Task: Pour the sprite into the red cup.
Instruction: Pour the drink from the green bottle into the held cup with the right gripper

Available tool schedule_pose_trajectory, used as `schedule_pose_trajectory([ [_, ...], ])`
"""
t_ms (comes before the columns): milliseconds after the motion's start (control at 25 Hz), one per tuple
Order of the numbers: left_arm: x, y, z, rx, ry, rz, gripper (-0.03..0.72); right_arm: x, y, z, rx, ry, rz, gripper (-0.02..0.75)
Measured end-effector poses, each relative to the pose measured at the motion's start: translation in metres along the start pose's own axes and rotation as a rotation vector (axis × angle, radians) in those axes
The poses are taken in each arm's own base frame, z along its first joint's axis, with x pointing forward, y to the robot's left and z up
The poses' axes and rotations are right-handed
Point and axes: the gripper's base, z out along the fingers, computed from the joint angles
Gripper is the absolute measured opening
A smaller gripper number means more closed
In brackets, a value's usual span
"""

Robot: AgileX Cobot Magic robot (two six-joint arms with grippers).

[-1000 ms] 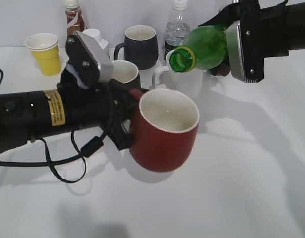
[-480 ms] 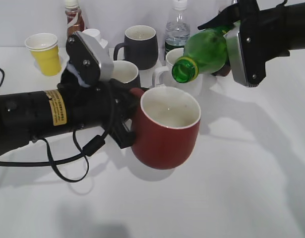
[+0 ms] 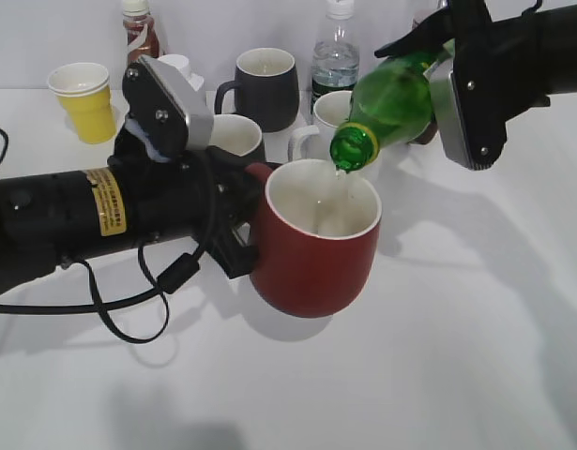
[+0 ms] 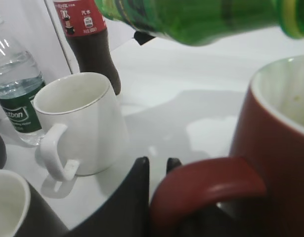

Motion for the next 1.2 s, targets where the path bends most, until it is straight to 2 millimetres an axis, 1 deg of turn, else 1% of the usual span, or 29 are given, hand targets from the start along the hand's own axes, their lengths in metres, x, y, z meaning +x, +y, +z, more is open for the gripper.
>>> schedule_pose_trajectory([
  [1200, 0.0026, -0.0019, -0.0001, 0.022, 0.029, 0.034, 0.076, 0.0012, -0.0031, -0.0001, 0.033, 0.015, -0.082, 0.43],
])
